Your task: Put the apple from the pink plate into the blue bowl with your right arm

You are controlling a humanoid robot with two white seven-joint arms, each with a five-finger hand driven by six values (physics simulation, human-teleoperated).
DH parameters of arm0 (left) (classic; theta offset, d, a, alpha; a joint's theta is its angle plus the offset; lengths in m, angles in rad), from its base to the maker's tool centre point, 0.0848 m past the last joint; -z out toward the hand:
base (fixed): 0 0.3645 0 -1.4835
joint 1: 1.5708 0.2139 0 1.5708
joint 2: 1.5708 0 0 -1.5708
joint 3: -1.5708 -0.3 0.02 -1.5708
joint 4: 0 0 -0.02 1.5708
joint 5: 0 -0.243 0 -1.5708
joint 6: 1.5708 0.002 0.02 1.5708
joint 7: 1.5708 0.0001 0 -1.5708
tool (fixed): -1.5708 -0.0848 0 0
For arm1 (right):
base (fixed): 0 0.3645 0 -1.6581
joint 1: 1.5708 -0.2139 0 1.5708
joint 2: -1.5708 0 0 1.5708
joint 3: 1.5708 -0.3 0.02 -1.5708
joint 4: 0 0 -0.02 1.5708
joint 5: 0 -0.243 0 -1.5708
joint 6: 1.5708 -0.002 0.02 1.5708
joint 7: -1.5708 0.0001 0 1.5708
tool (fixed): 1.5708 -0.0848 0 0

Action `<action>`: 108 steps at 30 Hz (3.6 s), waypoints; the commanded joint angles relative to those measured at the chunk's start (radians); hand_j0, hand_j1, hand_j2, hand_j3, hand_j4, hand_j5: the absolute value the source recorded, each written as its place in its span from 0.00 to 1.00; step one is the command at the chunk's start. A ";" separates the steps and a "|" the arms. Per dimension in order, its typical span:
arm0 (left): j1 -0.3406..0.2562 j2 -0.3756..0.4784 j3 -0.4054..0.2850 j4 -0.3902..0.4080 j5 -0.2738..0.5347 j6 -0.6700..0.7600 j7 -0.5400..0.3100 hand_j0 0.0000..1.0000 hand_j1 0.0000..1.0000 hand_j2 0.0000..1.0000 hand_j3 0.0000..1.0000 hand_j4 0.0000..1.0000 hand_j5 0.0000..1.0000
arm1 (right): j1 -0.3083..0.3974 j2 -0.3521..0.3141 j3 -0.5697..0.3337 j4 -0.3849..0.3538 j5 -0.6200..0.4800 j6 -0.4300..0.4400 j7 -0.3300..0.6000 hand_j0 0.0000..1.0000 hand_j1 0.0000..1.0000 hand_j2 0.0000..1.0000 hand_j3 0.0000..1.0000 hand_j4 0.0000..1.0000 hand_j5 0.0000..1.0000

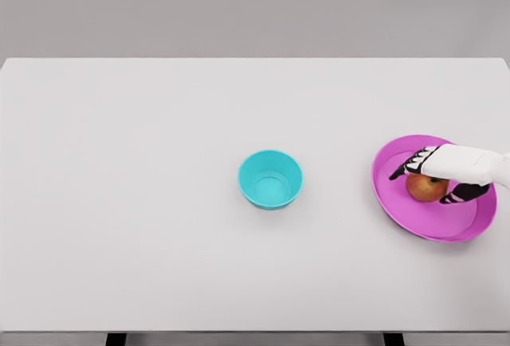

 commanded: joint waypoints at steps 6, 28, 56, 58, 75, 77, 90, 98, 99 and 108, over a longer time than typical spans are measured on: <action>0.000 0.000 0.000 0.000 0.000 0.000 0.000 1.00 1.00 1.00 1.00 1.00 1.00 | 0.000 -0.003 0.002 -0.003 -0.006 0.002 0.000 0.56 0.56 0.56 0.56 0.56 0.56; 0.000 0.000 0.000 0.000 0.000 0.000 0.000 1.00 1.00 1.00 1.00 1.00 1.00 | -0.109 0.023 -0.012 -0.089 -0.017 0.002 -0.002 0.54 0.54 0.54 0.54 0.54 0.54; 0.000 0.000 0.000 0.000 0.000 0.000 0.000 1.00 1.00 1.00 1.00 1.00 1.00 | -0.176 0.381 0.060 -0.150 0.002 0.002 0.041 0.54 0.54 0.54 0.54 0.54 0.54; 0.000 0.000 0.000 0.000 0.000 0.000 0.000 1.00 1.00 1.00 1.00 1.00 1.00 | -0.178 0.398 0.068 -0.144 0.011 0.002 0.041 0.54 0.54 0.54 0.54 0.54 0.54; 0.000 0.000 0.000 0.000 0.000 0.000 0.000 1.00 1.00 1.00 1.00 1.00 1.00 | -0.224 0.487 0.134 -0.072 0.071 0.002 0.041 1.00 1.00 1.00 1.00 1.00 1.00; 0.000 0.000 0.000 0.000 0.000 0.000 0.000 1.00 1.00 1.00 1.00 1.00 1.00 | -0.224 0.487 0.134 -0.072 0.071 0.002 0.041 1.00 1.00 1.00 1.00 1.00 1.00; 0.000 0.000 0.000 0.000 0.000 0.000 0.000 1.00 1.00 1.00 1.00 1.00 1.00 | -0.273 0.373 -0.010 -0.155 0.054 0.002 0.041 1.00 1.00 1.00 1.00 1.00 1.00; 0.000 0.000 0.000 0.000 0.000 0.000 0.000 1.00 1.00 1.00 1.00 1.00 1.00 | -0.176 0.186 -0.222 -0.098 0.037 0.002 0.041 1.00 1.00 1.00 1.00 1.00 1.00; 0.000 0.000 0.000 0.000 0.000 0.000 0.000 1.00 1.00 1.00 1.00 1.00 1.00 | -0.170 0.200 -0.254 -0.087 0.037 0.002 0.041 1.00 1.00 1.00 1.00 1.00 1.00; 0.000 0.000 0.000 0.000 0.000 0.000 0.000 1.00 1.00 1.00 1.00 1.00 1.00 | 0.017 0.450 -0.538 -0.076 0.014 0.002 0.041 1.00 1.00 1.00 1.00 1.00 1.00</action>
